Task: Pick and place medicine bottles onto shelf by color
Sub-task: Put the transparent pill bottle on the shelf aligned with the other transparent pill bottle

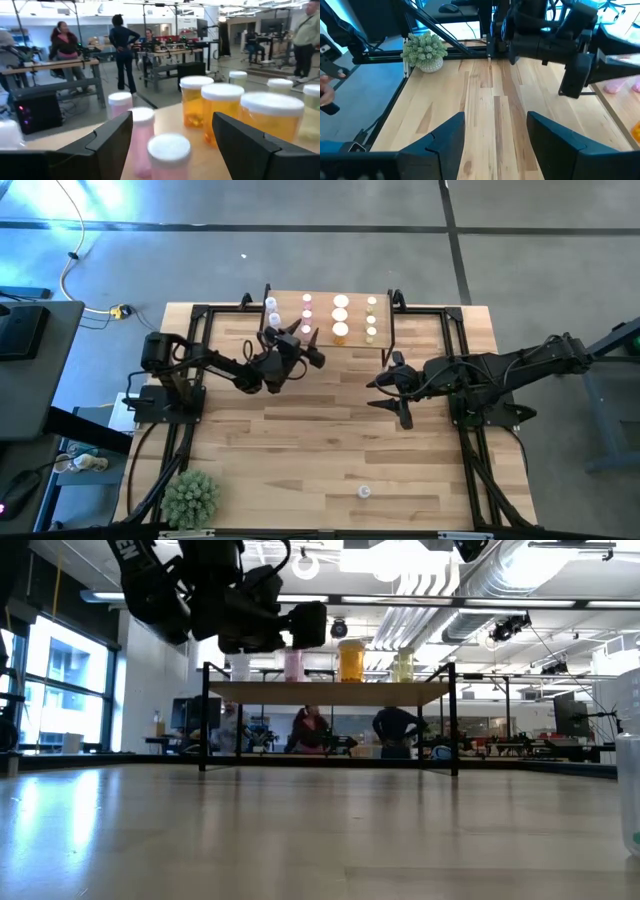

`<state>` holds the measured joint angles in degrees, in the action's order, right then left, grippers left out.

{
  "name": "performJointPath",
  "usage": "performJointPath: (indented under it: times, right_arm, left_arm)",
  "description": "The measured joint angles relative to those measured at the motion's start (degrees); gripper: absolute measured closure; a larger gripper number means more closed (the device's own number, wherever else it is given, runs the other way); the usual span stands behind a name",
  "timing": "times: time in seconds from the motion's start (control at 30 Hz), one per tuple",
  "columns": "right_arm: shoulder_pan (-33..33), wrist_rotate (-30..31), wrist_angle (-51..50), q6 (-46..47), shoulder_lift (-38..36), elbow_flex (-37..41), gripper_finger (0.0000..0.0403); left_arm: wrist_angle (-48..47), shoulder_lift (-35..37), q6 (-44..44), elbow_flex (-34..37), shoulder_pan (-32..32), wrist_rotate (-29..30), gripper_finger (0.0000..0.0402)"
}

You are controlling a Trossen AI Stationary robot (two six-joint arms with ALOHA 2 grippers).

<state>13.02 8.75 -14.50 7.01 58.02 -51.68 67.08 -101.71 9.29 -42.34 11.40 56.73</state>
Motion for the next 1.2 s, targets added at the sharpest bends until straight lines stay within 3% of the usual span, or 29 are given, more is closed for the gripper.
performJointPath:
  times: [0.37,0.57,0.73,0.83,0.97,1.07,1.2]
  right_arm:
    - [0.17,-0.02,-2.19,0.48,0.0,0.0,0.0198]
    - [1.55,-0.16,-6.53,0.93,0.11,0.0,0.0198]
    - [4.11,-0.26,-10.89,5.54,0.99,0.0,0.0198]
    - [6.23,-0.24,-13.41,7.37,2.51,-0.01,0.0198]
    - [8.96,-0.22,-15.27,7.85,6.37,0.0,0.0198]
    - [10.97,-0.2,-16.58,8.22,9.81,0.0,0.0198]
    - [13.82,-0.11,-18.22,11.38,14.03,0.0,0.0198]
  left_arm:
    - [-1.53,9.56,7.87,-0.53,-4.12,2.53,0.0139]
    - [-15.02,18.95,10.68,-0.51,-11.15,2.87,0.0139]
    - [-31.8,24.22,2.27,-0.51,-18.37,1.87,0.0139]
    - [-40.78,25.38,-5.45,-0.51,-22.15,-1.8,0.0139]
    - [-47.9,25.22,-14.37,-0.51,-25.7,-12.04,0.0139]
    - [-49.94,24.34,-18.4,-0.56,-27.4,-17.92,0.0139]
    - [-50.88,22.33,-20.11,-0.49,-29.01,-20.18,0.0139]
